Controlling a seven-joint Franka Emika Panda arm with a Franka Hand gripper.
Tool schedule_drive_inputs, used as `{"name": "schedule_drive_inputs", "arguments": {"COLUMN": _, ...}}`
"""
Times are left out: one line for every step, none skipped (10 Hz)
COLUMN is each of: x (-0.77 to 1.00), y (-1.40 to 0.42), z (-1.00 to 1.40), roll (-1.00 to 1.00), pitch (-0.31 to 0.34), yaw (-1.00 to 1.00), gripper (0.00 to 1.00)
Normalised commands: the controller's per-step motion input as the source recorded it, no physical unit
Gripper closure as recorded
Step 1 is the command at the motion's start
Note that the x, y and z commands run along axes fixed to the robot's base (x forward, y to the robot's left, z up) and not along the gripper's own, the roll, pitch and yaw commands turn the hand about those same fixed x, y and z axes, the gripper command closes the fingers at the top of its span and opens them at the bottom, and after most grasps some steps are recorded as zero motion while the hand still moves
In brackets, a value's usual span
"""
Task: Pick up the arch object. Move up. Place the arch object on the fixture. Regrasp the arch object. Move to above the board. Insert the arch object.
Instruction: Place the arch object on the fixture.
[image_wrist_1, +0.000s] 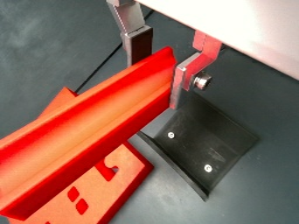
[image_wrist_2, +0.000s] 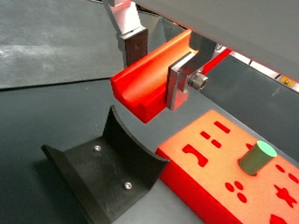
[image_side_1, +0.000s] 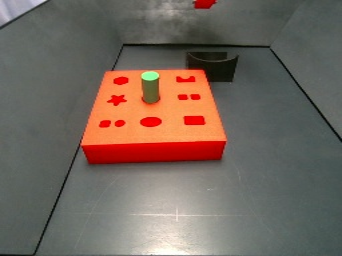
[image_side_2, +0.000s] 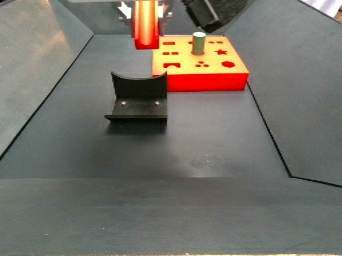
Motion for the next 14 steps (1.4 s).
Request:
{"name": "schedule_drive_inputs", "arguments": {"x": 0.31, "y": 0.04, "z": -0.01, "roll": -0.16, "pitch": 0.093, "yaw": -0.06, "gripper": 1.0}}
{"name": "schedule_drive_inputs", "arguments": {"x": 0.28, "y": 0.04, "z": -0.01, "roll": -0.16, "pitch": 0.096, "yaw": -0.06, "gripper": 1.0}}
{"name": "schedule_drive_inputs", "arguments": {"x": 0.2, "y": 0.04, "z": -0.01, "roll": -0.16, "pitch": 0.106, "yaw": -0.05, "gripper": 1.0}}
{"name": "schedule_drive_inputs", "arguments": {"x": 0.13, "y": 0.06, "z": -1.0, "roll": -1.0, "pitch": 0.025, "yaw": -0.11, "gripper": 1.0}}
{"name": "schedule_drive_inputs", "arguments": {"x": 0.12, "y": 0.07, "z": -1.0, "roll": -1.0, "pitch": 0.024, "yaw": -0.12, "gripper": 1.0}}
{"name": "schedule_drive_inputs", "arguments": {"x": 0.12, "y": 0.08, "z": -1.0, "roll": -1.0, "pitch": 0.032, "yaw": -0.13, "gripper": 1.0}}
{"name": "schedule_drive_inputs", "arguments": {"x": 0.14, "y": 0.08, "z": -1.0, "roll": -1.0, "pitch": 0.063, "yaw": -0.13, "gripper": 1.0}}
{"name": "schedule_drive_inputs", "arguments": {"x": 0.15, "y": 0.09, "z": -1.0, "roll": -1.0, "pitch": 0.071, "yaw": -0.13, "gripper": 1.0}}
{"name": "schedule_drive_inputs", "arguments": {"x": 0.16, "y": 0.09, "z": -1.0, "roll": -1.0, "pitch": 0.078, "yaw": -0.15, "gripper": 1.0}}
{"name": "schedule_drive_inputs", "arguments": {"x": 0.17, "y": 0.1, "z": -1.0, "roll": -0.79, "pitch": 0.065, "yaw": -0.15, "gripper": 1.0}}
{"name": "schedule_drive_inputs", "arguments": {"x": 0.17, "y": 0.11, "z": -1.0, "roll": -0.63, "pitch": 0.057, "yaw": -0.14, "gripper": 1.0}}
{"name": "schedule_drive_inputs", "arguments": {"x": 0.18, "y": 0.11, "z": -1.0, "roll": -0.52, "pitch": 0.053, "yaw": -0.13, "gripper": 1.0}}
{"name": "schedule_drive_inputs", "arguments": {"x": 0.19, "y": 0.12, "z": -1.0, "roll": -0.31, "pitch": 0.049, "yaw": -0.13, "gripper": 1.0}}
{"name": "schedule_drive_inputs", "arguments": {"x": 0.2, "y": 0.11, "z": -1.0, "roll": -0.18, "pitch": 0.041, "yaw": -0.12, "gripper": 1.0}}
